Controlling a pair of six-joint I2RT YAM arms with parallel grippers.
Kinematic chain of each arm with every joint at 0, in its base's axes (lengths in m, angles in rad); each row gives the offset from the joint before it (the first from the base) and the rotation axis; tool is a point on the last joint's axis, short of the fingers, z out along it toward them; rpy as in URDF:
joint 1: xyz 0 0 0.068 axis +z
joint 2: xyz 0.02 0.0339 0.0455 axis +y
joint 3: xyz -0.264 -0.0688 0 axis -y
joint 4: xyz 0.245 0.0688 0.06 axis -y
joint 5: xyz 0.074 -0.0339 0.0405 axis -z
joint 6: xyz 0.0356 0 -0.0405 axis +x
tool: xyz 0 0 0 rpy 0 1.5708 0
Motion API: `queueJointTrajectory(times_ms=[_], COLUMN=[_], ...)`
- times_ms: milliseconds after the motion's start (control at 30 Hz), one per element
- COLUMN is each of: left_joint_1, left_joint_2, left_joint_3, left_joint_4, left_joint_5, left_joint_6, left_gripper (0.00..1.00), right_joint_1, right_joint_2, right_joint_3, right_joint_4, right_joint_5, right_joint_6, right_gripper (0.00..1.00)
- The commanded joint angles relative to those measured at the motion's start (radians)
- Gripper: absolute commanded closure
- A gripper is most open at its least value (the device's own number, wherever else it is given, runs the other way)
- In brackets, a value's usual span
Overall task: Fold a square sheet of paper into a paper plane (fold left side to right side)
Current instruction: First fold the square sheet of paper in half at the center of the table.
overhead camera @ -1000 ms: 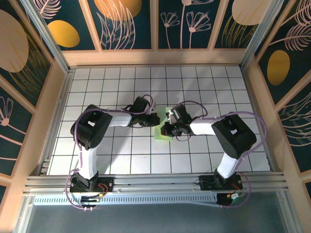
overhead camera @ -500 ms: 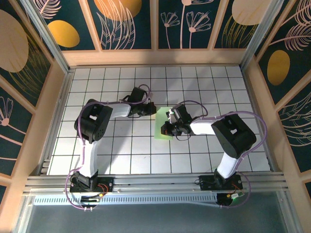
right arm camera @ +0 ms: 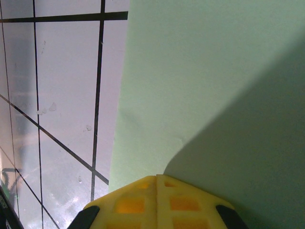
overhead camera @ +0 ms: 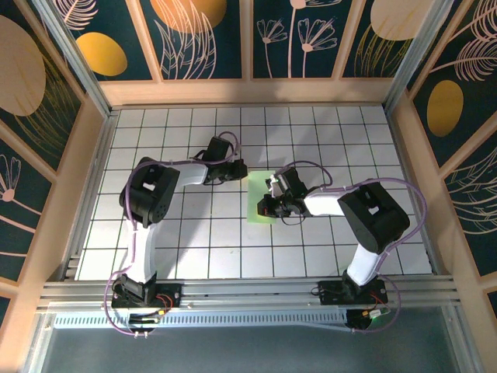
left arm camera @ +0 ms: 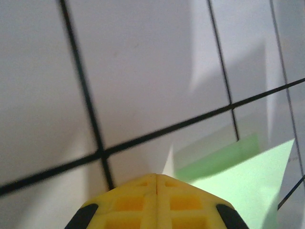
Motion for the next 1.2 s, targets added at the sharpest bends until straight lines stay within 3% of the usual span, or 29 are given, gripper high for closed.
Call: queueJointTrajectory(times_ms=[0,167,267,367,800,1167], left_joint_1=[0.014,0.01,-0.008,-0.042,-0.061,-0.053], left_joint_2=[-0.108,-0.219,-0.207,-0.165,0.0,0.054], left_joint_3=[-0.102,-0.239,-0.253,-0.213,-0.045,-0.012], left_joint_4=[0.003,0.094,0.157,0.162,0.099,0.08], left_joint_5=[-0.024,0.09,0.194,0.214,0.116,0.008], left_joint_6=[0.027,0.001,-0.031,-0.034,-0.009,-0.006], left_gripper=[1.0,1.0,1.0,1.0,1.0,1.0], right_joint_1=[-0.025,-0.038,-0.039,-0.037,-0.036,-0.035], right_joint_2=[0.039,0.039,0.043,0.051,0.057,0.062], right_joint_3=[-0.051,-0.033,-0.029,-0.029,-0.033,-0.043], right_joint_4=[-0.194,-0.231,-0.227,-0.217,-0.212,-0.213], right_joint_5=[0.096,0.079,0.069,0.065,0.076,0.084], right_joint_6=[-0.058,-0.113,-0.115,-0.107,-0.089,-0.086], right_gripper=[1.0,1.0,1.0,1.0,1.0,1.0])
